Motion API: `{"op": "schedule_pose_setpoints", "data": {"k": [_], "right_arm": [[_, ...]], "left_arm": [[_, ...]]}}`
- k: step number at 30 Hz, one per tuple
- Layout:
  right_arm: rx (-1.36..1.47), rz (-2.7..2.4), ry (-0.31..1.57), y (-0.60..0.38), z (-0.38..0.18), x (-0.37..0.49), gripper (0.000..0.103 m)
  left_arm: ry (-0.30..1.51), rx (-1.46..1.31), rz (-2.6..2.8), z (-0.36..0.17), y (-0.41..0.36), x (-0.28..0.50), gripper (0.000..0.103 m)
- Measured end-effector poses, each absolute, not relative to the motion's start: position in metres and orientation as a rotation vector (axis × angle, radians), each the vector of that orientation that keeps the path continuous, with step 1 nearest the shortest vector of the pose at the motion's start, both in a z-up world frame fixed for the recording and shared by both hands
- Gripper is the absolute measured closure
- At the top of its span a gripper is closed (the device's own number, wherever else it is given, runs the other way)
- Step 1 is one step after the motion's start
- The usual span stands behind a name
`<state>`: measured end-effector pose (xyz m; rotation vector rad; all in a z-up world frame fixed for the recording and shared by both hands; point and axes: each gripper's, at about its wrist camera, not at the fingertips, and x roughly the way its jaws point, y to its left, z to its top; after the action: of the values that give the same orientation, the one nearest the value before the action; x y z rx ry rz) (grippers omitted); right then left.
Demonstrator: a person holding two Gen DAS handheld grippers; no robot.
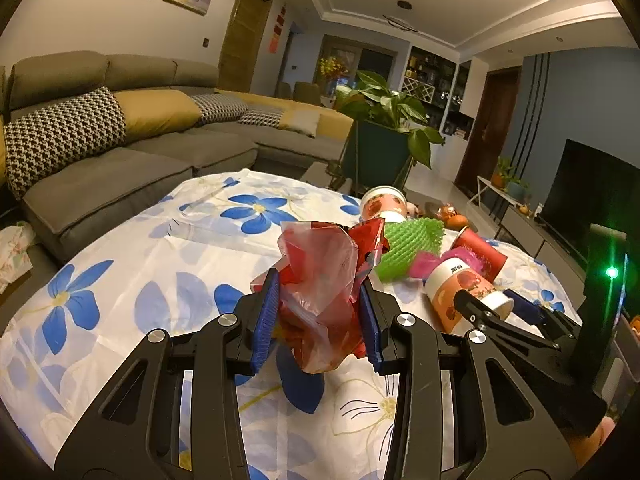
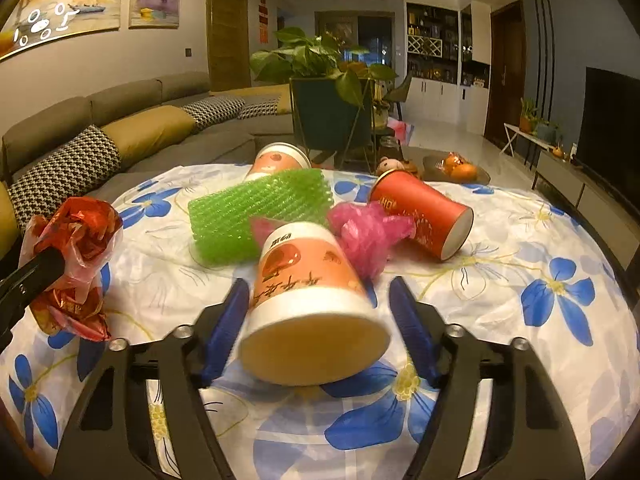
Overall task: Collect trash
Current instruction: 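Grasp the red-and-clear plastic bag with the left tool while the right tool grasps the white-orange cup, then carry the plastic bag and white-orange cup over the grey bin and open both tools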
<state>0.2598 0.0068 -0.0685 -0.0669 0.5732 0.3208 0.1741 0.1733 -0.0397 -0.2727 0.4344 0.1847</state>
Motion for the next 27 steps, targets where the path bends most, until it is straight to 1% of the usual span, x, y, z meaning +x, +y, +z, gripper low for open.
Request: {"op": "schedule_pose_setpoints", "data": {"k": [8,27], "right_arm": [[-0.066,0.332,0.570,0.003,-0.067,0.251,0.043],[0.009,0.300,0.444,-0.077,-0.035,0.165,0.044]], "left_arm": [[0.438,-0.274,0.182,-0.040,0.172,0.167,0.066],[0.414,-0.229,0.135,-0.021,0.130,0.133,0.066]]}}
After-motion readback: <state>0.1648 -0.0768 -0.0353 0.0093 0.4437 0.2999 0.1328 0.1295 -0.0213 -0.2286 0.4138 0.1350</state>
